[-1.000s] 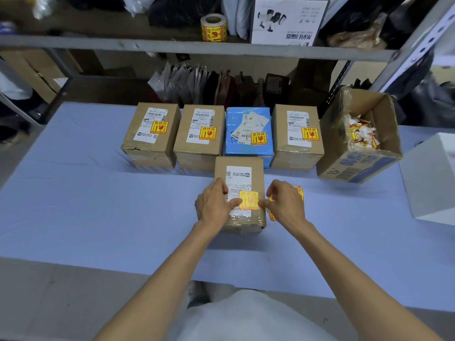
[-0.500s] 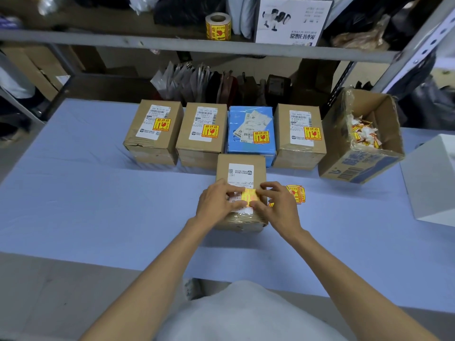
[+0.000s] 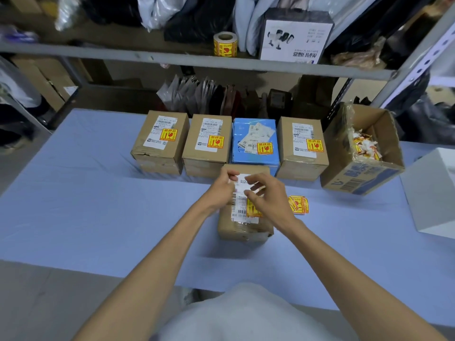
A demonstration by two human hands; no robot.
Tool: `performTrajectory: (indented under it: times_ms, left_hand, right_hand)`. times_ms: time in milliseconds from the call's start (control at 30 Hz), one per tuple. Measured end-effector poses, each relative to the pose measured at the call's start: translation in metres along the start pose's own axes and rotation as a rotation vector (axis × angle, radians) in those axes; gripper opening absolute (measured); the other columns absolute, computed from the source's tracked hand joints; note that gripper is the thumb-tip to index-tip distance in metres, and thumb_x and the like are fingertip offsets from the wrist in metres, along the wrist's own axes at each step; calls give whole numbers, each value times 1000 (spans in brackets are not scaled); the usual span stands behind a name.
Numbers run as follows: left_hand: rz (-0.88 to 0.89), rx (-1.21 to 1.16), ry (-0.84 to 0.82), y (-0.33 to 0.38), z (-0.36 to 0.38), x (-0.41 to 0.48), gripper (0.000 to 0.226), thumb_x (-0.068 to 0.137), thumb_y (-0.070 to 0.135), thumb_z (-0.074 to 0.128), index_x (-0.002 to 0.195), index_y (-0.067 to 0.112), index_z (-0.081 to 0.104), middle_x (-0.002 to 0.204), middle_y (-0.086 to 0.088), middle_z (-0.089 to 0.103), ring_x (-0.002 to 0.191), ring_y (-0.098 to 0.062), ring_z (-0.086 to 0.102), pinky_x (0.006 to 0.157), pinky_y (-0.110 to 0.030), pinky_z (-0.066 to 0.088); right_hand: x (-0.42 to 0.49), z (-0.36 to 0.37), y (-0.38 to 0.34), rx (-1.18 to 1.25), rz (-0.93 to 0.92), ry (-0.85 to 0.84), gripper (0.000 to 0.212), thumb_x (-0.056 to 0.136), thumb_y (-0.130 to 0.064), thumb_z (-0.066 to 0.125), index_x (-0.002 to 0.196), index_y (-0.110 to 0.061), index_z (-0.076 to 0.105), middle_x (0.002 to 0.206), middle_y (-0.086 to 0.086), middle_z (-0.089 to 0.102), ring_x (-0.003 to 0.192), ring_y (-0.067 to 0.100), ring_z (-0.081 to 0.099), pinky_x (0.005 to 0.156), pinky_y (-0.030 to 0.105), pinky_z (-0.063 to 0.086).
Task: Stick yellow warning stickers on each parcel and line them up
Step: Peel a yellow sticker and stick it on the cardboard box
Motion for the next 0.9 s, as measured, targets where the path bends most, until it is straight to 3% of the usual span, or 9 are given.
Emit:
performTrajectory:
  times_ms: [100, 200, 267, 400, 533, 667, 800, 900]
  left_hand:
    - [65, -13, -5, 5, 0, 8, 20, 99, 2, 40, 115, 14, 38, 106, -4, 53, 93, -12, 52, 70, -18, 44]
    - [90, -160, 122, 13, -7, 12, 9, 96, 8, 52, 105, 11, 51, 95, -4, 62, 87, -14, 61, 73, -24, 52]
    - [99, -238, 167, 20, -10, 13, 11, 89, 5, 63, 99, 4, 60, 90, -8, 68, 82, -18, 67, 69, -25, 58]
    - [136, -177, 231, 32, -11, 19, 12, 80, 7, 74, 91, 3, 71, 80, -5, 71, 70, -12, 66, 58, -17, 52]
    - [125, -301, 75, 54, -11, 29, 16, 85, -1, 66, 100, -5, 69, 83, -10, 70, 71, -13, 68, 65, -18, 56]
    - [99, -524, -123, 76, -4, 40, 16, 92, -4, 53, 98, -5, 68, 86, -9, 73, 79, -13, 70, 76, -17, 57]
    - [91, -570, -155, 86, 11, 49, 11, 91, 8, 60, 91, 5, 71, 81, -2, 74, 80, -11, 68, 77, -17, 56]
    - [63, -501, -166, 88, 19, 55, 18, 89, 16, 64, 101, 3, 70, 87, -5, 72, 84, -13, 68, 84, -22, 55]
  right_hand:
    - [10, 1, -15, 60, -84, -11, 25, 80, -9, 73, 104, -14, 70, 93, -2, 67, 79, 8, 62, 67, 21, 53]
    - [17, -4, -16, 15, -144, 20, 26, 79, -15, 76, 105, -18, 72, 88, -2, 66, 79, 13, 61, 72, 28, 53]
    - [21, -6, -16, -7, -152, 48, 25, 79, -17, 77, 104, -16, 72, 87, -1, 65, 78, 14, 61, 73, 29, 53]
    - [32, -14, -21, 38, -161, 145, 25, 81, -10, 74, 106, -9, 69, 88, 4, 67, 77, 14, 63, 72, 28, 54]
    - [48, -30, -25, -25, -197, 212, 16, 81, -9, 73, 97, -8, 73, 85, 5, 70, 76, 16, 65, 70, 31, 56]
    - [62, -56, -24, -76, -178, 303, 14, 81, -12, 75, 93, -5, 76, 79, 8, 69, 69, 12, 63, 64, 20, 53]
    - [68, -72, -23, -105, -170, 307, 8, 83, -10, 72, 90, -8, 75, 76, 3, 69, 65, 7, 60, 62, 19, 51]
    - [66, -76, -18, 4, -78, 352, 5, 84, -10, 71, 87, -9, 74, 74, -1, 69, 67, 4, 63, 63, 15, 50]
Point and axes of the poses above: each hand's wrist, its own x-axis towards the middle knuckle, its own z-axis out of the palm, y = z × x, the point moved 2 cm from there along x, towards the middle knuckle
